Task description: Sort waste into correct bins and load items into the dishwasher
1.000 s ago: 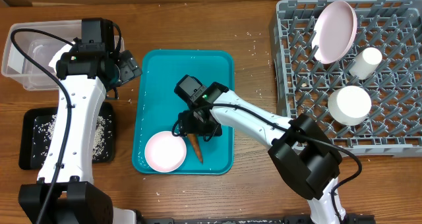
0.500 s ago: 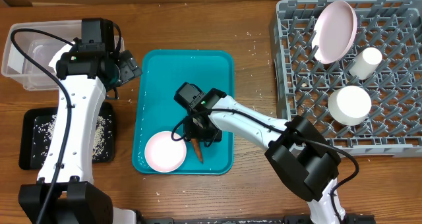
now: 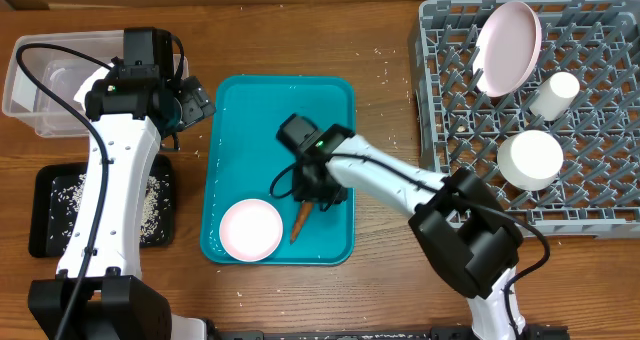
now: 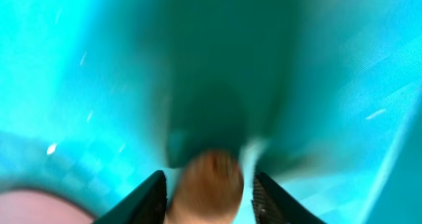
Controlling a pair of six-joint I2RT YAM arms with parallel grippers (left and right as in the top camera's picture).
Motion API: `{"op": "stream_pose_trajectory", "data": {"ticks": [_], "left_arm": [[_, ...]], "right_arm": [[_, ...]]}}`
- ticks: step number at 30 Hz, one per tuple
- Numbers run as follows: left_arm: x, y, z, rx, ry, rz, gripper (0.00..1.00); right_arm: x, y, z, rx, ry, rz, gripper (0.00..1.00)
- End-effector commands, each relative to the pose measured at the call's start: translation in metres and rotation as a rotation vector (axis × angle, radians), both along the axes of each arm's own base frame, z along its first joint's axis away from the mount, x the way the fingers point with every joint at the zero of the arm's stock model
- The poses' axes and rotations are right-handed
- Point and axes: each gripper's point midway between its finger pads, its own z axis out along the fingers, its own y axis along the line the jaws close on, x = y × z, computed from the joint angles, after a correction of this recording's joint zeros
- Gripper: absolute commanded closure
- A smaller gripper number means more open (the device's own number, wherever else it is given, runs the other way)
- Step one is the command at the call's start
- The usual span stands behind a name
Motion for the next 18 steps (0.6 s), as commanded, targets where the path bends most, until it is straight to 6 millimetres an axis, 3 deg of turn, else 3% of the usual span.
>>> {"op": "stream_pose_trajectory", "data": {"ticks": [1,5,9,11,12,13,14,15,16,17,18], "left_arm": [[0.003,-0.001,0.009,-0.008,-0.029,0.003,0.0],[0.003,-0.001,0.009,-0.008,-0.029,0.003,0.0],[0.003,-0.001,0.009,-0.008,-0.029,0.003,0.0],[0.003,-0.001,0.009,-0.008,-0.029,0.003,0.0],[0.003,-0.001,0.009,-0.008,-0.029,0.003,0.0],[0.003,-0.001,0.009,-0.008,-0.029,0.003,0.0],[0.003,-0.001,0.009,-0.008,-0.029,0.003,0.0],[0.003,-0.001,0.009,-0.008,-0.029,0.003,0.0],[0.003,-0.001,0.009,-0.008,-0.029,0.003,0.0],[0.003,-0.001,0.009,-0.008,-0.029,0.003,0.0],[0.003,-0.001,0.009,-0.008,-0.029,0.003,0.0]], "right_arm": [[0.016,0.001,0.013,0.1,0.025,0.014,0.63],[0.024,0.002,0.034,0.169,0.03,0.032,0.62],[0.041,-0.014,0.078,0.191,-0.029,0.036,0.57],[0.054,-0.03,0.112,0.213,-0.087,0.03,0.53],[0.062,-0.045,0.135,0.215,-0.132,0.01,0.5],[0.066,-0.054,0.145,0.208,-0.153,-0.009,0.49],[0.075,-0.082,0.173,0.175,-0.209,-0.067,0.46],[0.078,-0.094,0.182,0.16,-0.228,-0.091,0.45],[0.084,-0.127,0.204,0.111,-0.278,-0.159,0.4],[0.086,-0.142,0.214,0.089,-0.3,-0.189,0.38],[0.093,-0.179,0.233,0.039,-0.359,-0.271,0.0]]}}
